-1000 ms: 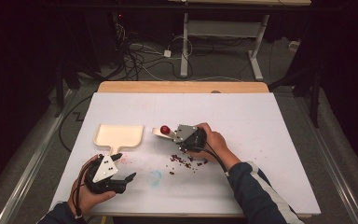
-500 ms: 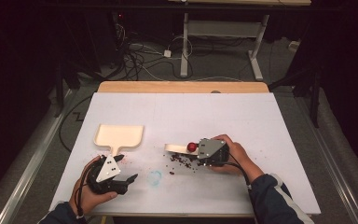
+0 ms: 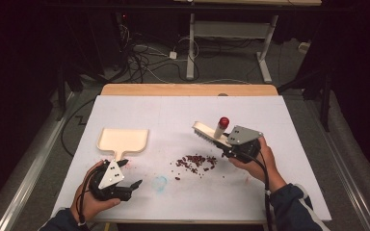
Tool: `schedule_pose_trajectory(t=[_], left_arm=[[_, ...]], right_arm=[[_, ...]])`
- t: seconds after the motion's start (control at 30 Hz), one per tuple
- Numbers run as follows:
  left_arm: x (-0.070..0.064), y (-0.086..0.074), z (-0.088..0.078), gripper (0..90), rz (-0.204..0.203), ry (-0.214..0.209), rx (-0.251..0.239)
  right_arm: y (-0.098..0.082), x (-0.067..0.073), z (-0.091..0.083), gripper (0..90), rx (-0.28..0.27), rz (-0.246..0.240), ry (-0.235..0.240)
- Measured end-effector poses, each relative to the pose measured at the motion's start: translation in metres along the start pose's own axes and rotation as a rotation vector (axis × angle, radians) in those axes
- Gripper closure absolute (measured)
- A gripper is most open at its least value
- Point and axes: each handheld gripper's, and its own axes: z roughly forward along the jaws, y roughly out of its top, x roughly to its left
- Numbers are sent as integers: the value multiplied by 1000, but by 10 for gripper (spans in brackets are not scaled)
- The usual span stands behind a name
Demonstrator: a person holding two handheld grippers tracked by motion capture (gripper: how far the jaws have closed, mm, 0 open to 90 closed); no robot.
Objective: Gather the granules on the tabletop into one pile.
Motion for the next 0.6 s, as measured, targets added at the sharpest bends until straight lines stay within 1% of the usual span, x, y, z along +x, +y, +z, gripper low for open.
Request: schedule_pose_trajectory(t=[0.03,0.07,0.13,0.17,0.2,0.23,0.27,0.3,0.33,0.37,0.4,0.43,0.47,0.5,0.53,0.57,0.6], left_arm=[[0,0,0,202,3,0,1],[0,0,0,202,4,0,1],[-1,1,-1,202,6,0,3],[-1,1,-1,202,8,0,3],[-1,1,-1,202,8,-1,3],[-1,1,-1,202,9,-1,4],[-1,1,0,203,10,-2,5],[-1,1,0,203,11,-2,6],[-1,1,0,203,12,-3,6],[-1,2,0,203,13,-3,6],[-1,2,0,203,14,-4,5],[-1,2,0,203,15,-6,4],[-1,2,1,203,16,-8,5],[-1,2,1,203,16,-11,6],[-1,2,2,203,16,-14,7],[-1,2,2,203,15,-15,7],[-1,2,2,203,14,-17,7]], right_arm=[[-1,-1,-2,675,21,21,-12],[-3,-2,-4,675,56,51,-46],[-8,0,-7,675,116,86,-94],[-9,1,-7,675,141,95,-103],[-12,4,-7,675,182,108,-121],[-17,10,-5,675,241,114,-147],[-18,13,-3,675,270,116,-159],[-20,17,0,675,286,123,-160],[-21,20,1,675,280,138,-149],[-21,20,1,675,280,138,-149],[-20,22,2,675,282,148,-135],[-14,34,7,675,293,132,-154],[-14,34,7,675,293,132,-154],[-12,39,10,675,297,133,-145],[-10,44,12,675,299,118,-142],[-7,48,14,675,301,103,-158],[-5,52,16,675,297,105,-168]])
